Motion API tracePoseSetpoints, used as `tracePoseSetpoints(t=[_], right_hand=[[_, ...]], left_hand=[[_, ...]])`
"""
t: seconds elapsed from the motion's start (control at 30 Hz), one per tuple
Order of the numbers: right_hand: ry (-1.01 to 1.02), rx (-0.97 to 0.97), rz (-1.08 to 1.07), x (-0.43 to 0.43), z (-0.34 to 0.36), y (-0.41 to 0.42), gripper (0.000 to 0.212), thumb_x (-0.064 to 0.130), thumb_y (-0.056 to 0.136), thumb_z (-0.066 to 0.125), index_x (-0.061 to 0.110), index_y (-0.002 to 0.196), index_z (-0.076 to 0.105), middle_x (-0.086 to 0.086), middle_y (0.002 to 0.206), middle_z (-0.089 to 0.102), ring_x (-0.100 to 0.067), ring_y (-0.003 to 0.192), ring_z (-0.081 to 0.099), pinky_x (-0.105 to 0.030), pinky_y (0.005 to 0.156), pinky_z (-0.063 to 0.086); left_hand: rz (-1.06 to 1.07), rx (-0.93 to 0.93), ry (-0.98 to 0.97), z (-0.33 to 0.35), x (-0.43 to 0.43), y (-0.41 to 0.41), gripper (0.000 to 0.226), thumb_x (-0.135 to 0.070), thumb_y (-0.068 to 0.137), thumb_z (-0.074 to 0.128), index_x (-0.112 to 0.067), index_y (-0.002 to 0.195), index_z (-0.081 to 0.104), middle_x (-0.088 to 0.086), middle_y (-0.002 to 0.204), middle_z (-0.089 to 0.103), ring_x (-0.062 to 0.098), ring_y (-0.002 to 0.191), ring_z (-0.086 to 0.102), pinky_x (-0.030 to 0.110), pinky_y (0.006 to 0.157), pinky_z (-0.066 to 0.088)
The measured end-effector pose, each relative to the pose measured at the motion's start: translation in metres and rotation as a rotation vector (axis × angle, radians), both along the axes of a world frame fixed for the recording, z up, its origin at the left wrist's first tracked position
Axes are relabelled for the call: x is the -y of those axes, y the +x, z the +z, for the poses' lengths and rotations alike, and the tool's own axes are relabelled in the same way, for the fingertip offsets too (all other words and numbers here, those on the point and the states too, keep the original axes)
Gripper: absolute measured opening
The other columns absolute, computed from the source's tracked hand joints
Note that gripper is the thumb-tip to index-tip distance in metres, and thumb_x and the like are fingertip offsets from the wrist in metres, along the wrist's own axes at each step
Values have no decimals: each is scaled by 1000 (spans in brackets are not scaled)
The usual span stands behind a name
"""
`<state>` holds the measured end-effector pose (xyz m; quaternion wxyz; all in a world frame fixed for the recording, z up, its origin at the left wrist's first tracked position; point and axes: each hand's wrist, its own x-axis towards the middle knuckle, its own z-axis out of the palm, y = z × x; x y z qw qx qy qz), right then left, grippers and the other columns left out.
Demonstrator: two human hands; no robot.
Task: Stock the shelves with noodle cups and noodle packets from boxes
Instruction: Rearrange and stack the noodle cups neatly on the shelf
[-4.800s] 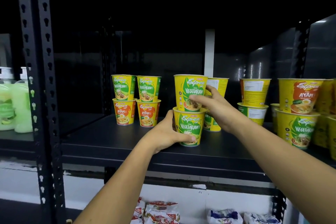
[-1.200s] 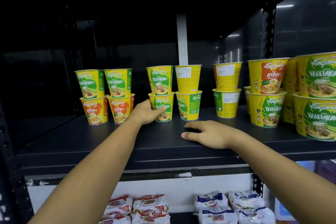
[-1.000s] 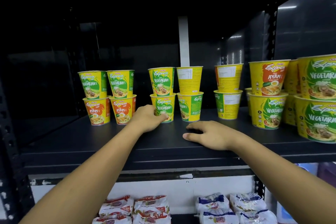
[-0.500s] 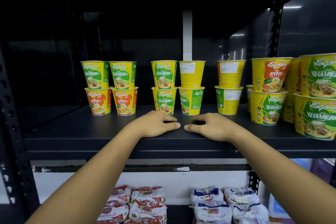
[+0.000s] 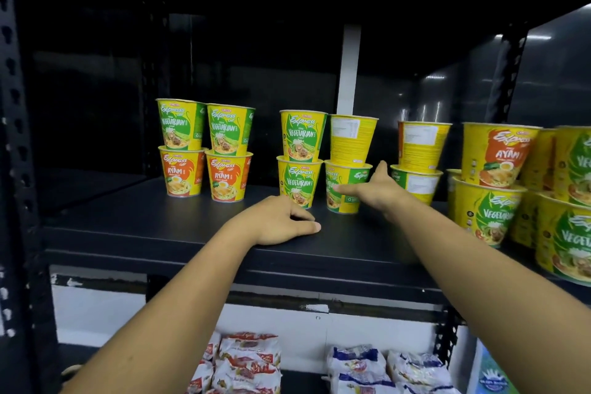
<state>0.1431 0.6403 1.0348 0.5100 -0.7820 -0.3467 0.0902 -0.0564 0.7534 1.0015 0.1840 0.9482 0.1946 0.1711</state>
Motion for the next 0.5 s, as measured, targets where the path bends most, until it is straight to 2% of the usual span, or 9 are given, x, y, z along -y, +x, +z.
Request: tracePoseSetpoints(t=[0.1,0.3,0.43,0.5], right_hand=[[57,-38,-5,-18,-1,7,148,40,65,96,18,161,-14,-11,157,42,-33,141,44,-50,115,39],[123,-6,4,-26,-7,18,118,42,68,94,16,154,17,-8,142,55,-27,123,57,-47,105,49],[141,12,72,0,-9,17,114,42,70,93,19,155,20,-2,136,58,-20,112,57,-40,96,49],[121,29,133,19,-10,12,113,49,67,92,25,154,24,5,134,60,-18,113,60,-44,98,51]], left_hand=[[-6,49,-59,0,-2,-2,33,-56,95,64,-38,121,76,-14,136,66,5,119,55,22,94,38],[6,83,-102,-2,-7,-1,31,-57,93,66,-39,115,78,-14,131,67,7,117,57,24,93,43],[9,106,-142,-2,-11,0,29,-58,92,68,-42,113,78,-14,129,68,7,118,58,25,93,44],[-5,114,-161,-2,-11,0,27,-56,92,68,-41,112,79,-17,123,69,3,113,59,20,86,44]])
